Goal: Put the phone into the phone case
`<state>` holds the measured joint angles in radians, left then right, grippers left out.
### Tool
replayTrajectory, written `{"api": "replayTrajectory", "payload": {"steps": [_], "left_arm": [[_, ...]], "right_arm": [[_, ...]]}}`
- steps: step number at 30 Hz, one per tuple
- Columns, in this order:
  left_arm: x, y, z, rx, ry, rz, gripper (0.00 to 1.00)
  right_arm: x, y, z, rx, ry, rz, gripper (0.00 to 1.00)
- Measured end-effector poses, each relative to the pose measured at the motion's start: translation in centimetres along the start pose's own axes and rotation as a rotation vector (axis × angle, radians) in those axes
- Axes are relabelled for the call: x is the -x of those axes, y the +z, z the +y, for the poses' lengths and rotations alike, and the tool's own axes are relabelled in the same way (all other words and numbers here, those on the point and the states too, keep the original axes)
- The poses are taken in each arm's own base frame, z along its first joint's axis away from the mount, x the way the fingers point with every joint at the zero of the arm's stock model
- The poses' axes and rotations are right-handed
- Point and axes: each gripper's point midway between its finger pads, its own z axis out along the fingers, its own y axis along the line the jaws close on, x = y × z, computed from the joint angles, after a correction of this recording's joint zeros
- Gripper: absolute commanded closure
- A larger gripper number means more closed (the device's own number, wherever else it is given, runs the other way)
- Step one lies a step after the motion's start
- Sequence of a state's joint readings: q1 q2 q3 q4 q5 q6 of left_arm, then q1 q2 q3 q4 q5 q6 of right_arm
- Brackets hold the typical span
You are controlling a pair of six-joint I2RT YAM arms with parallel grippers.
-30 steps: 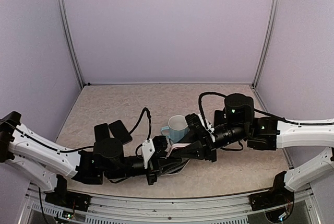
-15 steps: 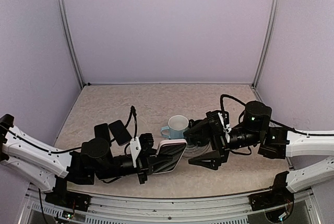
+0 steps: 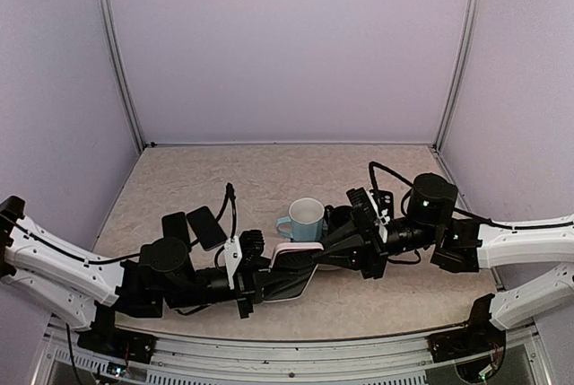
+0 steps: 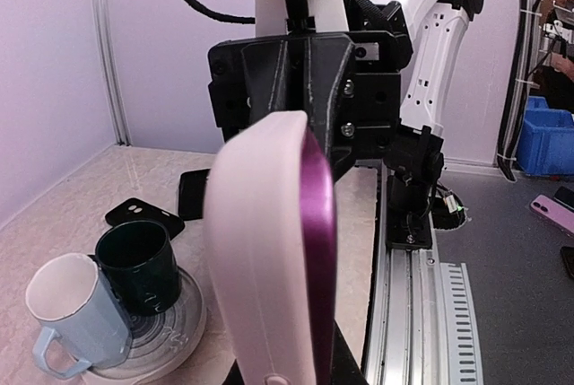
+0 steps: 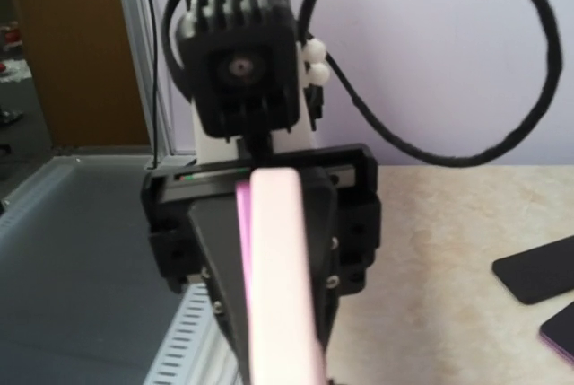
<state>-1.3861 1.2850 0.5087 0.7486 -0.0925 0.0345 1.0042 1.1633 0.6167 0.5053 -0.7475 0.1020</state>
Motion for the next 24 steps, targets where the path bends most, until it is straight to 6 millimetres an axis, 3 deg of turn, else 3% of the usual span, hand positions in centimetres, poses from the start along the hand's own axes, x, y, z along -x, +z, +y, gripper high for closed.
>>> {"api": "replayTrajectory", "payload": {"steps": [2,3,4,5,7,15,20,21,22,24], "left_arm": [[0.2,0.0,0.0,0.002,-0.009,-0.005,1.00],[0.2,0.0,0.0,0.002,-0.009,-0.007,1.00],[0.3,0.1,0.0,0.002,-0.009,-0.007,1.00],[0.3,0.1,0.0,0.001,-0.009,-0.007,1.00],[0.4,0.4,0.0,0.000,-0.008,-0.006,1.00],[-1.2,0.9,-0.1,-0.002,0.022,0.064,1.00],[-1.6,1.2,-0.1,-0.002,0.026,0.085,1.00],[-1.7,1.3,-0.1,-0.002,0.027,0.088,1.00],[-1.8,1.3,-0.2,-0.002,0.027,0.091,1.00],[-2.0,1.3,-0.2,-0.002,0.027,0.097,1.00]], "right_arm": [[0.2,0.0,0.0,-0.001,-0.014,-0.001,1.00],[0.3,0.0,0.0,-0.001,-0.018,-0.002,0.93],[0.3,-0.1,0.0,-0.001,-0.021,-0.002,0.61],[0.4,-0.1,0.0,-0.005,-0.025,-0.002,0.41],[0.5,-0.3,-0.1,-0.021,-0.028,0.000,0.24],[1.4,0.5,-1.0,-0.036,-0.072,0.019,0.27],[0.4,1.9,-1.3,0.008,-0.066,0.059,0.29],[0.0,2.3,-1.2,0.018,-0.066,0.069,0.32],[-0.3,2.6,-1.1,0.030,-0.065,0.079,0.42],[-0.8,3.0,-0.7,0.047,-0.068,0.094,0.72]]}}
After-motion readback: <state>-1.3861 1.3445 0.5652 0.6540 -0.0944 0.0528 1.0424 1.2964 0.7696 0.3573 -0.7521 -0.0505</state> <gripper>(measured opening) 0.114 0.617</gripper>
